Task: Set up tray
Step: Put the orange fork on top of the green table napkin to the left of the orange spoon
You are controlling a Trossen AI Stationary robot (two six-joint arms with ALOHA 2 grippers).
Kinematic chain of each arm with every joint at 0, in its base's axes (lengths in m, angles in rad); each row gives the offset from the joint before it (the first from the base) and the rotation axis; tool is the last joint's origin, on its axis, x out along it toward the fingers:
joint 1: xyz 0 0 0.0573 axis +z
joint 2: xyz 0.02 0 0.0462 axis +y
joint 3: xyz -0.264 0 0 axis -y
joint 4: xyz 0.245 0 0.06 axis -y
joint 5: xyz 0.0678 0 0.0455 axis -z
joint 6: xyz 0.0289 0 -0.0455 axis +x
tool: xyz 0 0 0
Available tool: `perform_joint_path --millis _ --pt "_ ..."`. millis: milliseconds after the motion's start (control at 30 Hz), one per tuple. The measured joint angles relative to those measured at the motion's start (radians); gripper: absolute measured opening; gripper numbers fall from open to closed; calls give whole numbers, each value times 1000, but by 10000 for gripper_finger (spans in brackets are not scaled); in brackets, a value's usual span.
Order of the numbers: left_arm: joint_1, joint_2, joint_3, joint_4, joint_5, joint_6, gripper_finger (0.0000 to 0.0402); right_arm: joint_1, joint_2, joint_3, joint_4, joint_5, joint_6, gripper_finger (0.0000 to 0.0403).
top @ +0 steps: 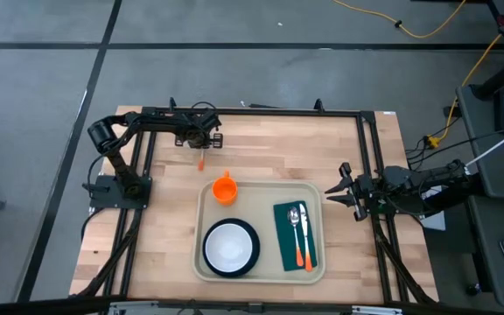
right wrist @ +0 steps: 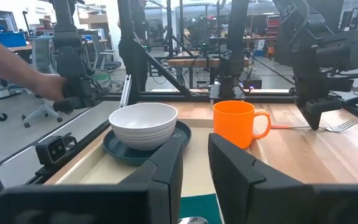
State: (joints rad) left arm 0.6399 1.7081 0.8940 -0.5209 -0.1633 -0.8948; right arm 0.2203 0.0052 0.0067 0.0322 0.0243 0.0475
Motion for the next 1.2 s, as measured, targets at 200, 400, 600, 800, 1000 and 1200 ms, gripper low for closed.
perform_joint_path --millis 200,400,600,800,1000,1200 --pt "2 -4 0 -1 32 23 8 0 0 0 0 0 0 83" --pt "-26 -41 45 -30 160 118 5 0 0 0 0 0 1 83" --pt "-70 -108 180 -90 152 220 5 0 0 0 0 0 1 83" --pt "-94 -204 358 -105 140 300 5 0 0 0 0 0 1 83" --pt "-174 -285 550 -102 132 307 5 0 0 0 0 0 1 83" --pt "-331 -326 707 -105 17 316 4 0 0 0 0 0 0 83"
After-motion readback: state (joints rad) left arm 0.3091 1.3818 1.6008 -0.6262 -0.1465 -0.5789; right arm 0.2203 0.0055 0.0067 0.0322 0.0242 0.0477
